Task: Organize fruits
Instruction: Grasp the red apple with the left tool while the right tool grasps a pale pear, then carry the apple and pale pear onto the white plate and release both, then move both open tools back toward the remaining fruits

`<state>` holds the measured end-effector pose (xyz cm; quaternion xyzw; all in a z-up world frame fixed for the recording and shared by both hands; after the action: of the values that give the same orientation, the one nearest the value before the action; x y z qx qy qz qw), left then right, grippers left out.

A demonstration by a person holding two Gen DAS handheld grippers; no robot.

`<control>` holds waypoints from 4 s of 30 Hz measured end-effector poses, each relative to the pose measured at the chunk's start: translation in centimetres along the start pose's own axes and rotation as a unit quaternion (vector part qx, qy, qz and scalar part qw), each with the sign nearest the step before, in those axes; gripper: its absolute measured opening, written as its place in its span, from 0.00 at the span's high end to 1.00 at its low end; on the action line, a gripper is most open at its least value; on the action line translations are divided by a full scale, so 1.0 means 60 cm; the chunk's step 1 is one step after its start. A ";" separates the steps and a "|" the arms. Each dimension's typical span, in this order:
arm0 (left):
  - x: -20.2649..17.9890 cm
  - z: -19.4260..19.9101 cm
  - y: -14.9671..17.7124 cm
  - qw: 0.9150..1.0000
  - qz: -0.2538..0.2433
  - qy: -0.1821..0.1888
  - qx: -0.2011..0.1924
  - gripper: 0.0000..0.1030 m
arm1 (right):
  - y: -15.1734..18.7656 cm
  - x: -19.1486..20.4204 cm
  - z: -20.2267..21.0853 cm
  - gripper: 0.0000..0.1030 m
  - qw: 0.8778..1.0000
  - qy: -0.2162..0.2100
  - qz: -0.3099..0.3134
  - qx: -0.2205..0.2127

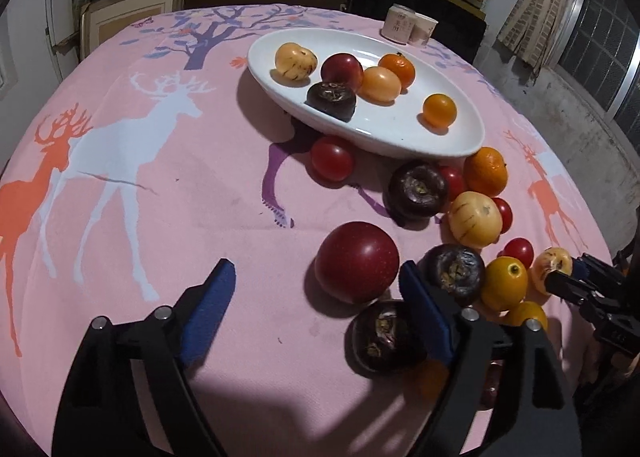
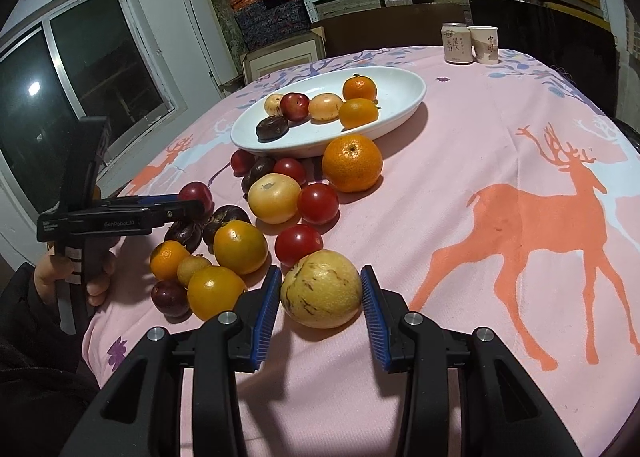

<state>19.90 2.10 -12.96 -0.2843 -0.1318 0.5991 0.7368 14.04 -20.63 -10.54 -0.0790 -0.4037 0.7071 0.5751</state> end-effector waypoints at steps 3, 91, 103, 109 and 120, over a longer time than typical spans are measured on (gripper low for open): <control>-0.014 -0.007 0.012 1.000 -0.022 -0.013 0.014 0.04 | 0.000 -0.002 -0.001 0.61 1.000 -0.011 -0.008 0.003; -0.017 0.082 0.017 0.999 -0.024 0.003 -0.031 0.18 | -0.286 -0.054 -0.042 0.35 0.993 0.037 -0.008 -0.115; -0.056 0.032 0.034 1.000 0.005 0.027 -0.003 0.17 | -0.103 -0.055 0.070 0.31 0.993 0.005 -0.072 -0.090; -0.022 0.041 0.038 1.000 0.013 -0.029 0.002 0.18 | -0.066 -0.048 0.080 0.31 0.995 0.012 -0.059 -0.079; -0.043 0.026 0.049 1.000 -0.014 -0.024 0.012 0.19 | -0.032 0.008 0.054 0.31 0.999 -0.008 0.003 -0.040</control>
<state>16.03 0.40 -13.03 -0.2591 -0.1466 0.5971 0.7449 13.47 -21.72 -6.96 -0.0974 -0.4359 0.6930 0.5659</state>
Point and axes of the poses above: each gripper's, at about its wrist camera, not at the fingertips, and z roughly against the way its jaws point, x to its left, y to its underside, the point moved 10 cm from there along -z, roughly the way its jaws point, and after that the axes turned 3 degrees about -z, right-handed, at the moved point
